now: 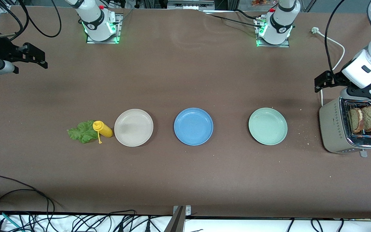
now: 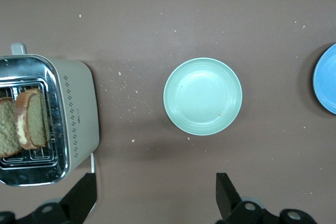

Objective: Make sandwich in blue plate with both arms
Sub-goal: 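Move the left gripper down over the toaster's bread slot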

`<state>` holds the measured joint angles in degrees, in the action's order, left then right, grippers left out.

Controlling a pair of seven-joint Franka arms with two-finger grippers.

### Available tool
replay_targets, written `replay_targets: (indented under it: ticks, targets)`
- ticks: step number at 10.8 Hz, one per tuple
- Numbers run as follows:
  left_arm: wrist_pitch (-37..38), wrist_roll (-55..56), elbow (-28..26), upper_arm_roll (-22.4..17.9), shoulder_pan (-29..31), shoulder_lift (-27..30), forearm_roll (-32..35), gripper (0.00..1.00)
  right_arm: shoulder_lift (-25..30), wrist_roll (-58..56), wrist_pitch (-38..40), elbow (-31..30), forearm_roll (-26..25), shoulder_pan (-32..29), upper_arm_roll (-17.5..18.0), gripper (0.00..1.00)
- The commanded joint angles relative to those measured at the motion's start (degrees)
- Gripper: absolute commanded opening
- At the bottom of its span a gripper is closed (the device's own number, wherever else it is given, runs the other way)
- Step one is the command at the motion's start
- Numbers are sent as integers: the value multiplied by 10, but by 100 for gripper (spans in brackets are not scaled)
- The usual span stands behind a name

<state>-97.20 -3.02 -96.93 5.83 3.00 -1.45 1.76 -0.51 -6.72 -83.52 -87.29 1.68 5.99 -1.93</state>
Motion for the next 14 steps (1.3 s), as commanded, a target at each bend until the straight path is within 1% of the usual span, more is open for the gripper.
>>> replay_targets:
  ticks: [1,3,5,6,7,8,9,11,12,13,14]
  targets:
    - [8,-84,62,2,38,-58,0,100,-3,3,7,12,9,-2,-1,100]
    - [5,-120,81,2,75,-101,-5,100,-3,4,7,12,10,-2,-1,100]
    - [5,-122,113,2,96,-156,2,100,-3,5,7,12,10,-2,-1,100]
    - [-7,-122,116,1,110,-178,6,100,-3,7,7,12,13,-2,-1,100]
    - [-49,-122,109,1,125,-184,31,100,-3,8,6,12,17,-2,-1,100]
    - [-71,-133,105,2,133,-201,64,100,-3,9,7,12,17,-1,1,100]
    - [-77,-152,107,2,139,-212,74,100,-3,8,7,12,17,-2,1,100]
    - [-77,-159,101,2,150,-223,75,88,-3,7,8,12,17,-2,-1,100]
    - [-76,-173,93,1,159,-229,75,90,-2,8,8,12,17,-2,0,100]
    - [-79,-191,94,1,165,-238,89,92,-3,7,8,12,17,-2,-1,100]
    - [-83,-193,96,2,164,-241,109,92,-3,7,8,12,18,-2,-1,100]
